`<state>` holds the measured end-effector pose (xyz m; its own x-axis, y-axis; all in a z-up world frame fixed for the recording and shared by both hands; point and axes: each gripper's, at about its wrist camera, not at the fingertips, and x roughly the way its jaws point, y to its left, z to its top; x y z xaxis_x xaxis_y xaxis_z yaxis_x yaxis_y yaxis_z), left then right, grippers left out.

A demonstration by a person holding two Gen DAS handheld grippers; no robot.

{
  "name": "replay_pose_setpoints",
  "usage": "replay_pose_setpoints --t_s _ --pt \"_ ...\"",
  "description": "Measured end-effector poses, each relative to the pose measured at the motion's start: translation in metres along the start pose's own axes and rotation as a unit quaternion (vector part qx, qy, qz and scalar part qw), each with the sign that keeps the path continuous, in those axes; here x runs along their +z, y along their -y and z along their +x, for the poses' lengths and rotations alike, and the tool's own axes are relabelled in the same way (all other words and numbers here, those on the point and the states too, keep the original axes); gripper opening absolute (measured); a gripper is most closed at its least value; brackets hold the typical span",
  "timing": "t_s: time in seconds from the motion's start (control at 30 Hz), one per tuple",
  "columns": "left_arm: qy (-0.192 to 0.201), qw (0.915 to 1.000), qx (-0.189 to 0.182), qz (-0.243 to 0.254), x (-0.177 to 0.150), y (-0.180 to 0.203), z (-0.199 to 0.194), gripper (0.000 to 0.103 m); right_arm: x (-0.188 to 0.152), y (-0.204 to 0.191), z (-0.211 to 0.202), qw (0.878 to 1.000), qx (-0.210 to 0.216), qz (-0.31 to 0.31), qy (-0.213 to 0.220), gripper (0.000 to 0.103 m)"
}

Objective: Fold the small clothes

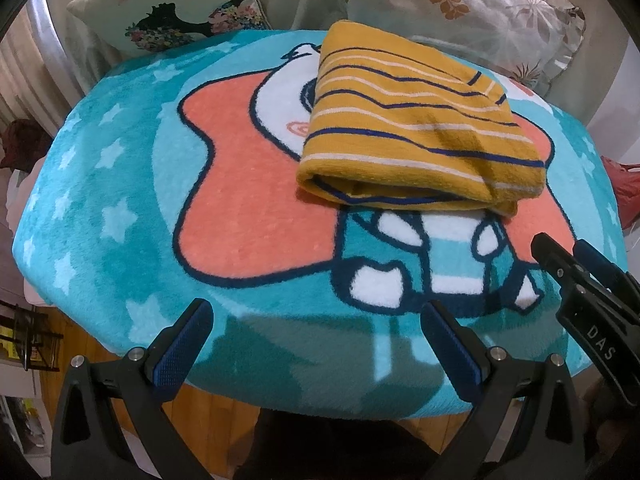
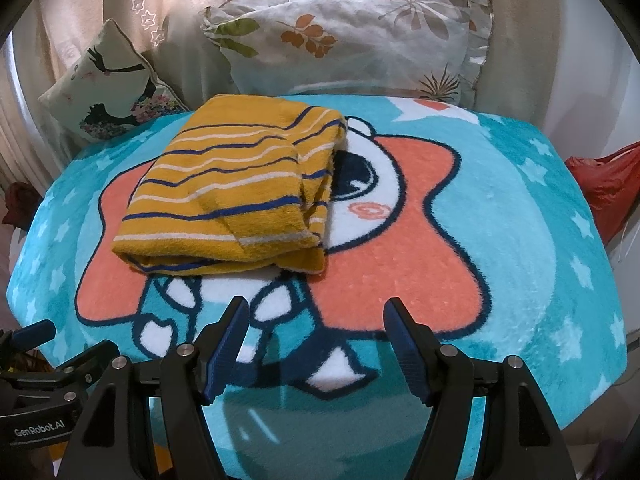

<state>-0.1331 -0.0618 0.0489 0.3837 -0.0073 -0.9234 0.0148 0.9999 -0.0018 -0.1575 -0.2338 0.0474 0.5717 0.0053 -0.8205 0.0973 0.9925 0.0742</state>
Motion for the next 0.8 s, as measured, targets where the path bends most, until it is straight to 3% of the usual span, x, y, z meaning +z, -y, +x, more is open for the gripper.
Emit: replay_pose_setpoints --t_s 0.8 --pt "-0.011 0.9999 0.003 0.003 0.003 0.009 0.006 0.103 0.003 0.01 0.003 1.0 0.001 0.003 -0.004 0.075"
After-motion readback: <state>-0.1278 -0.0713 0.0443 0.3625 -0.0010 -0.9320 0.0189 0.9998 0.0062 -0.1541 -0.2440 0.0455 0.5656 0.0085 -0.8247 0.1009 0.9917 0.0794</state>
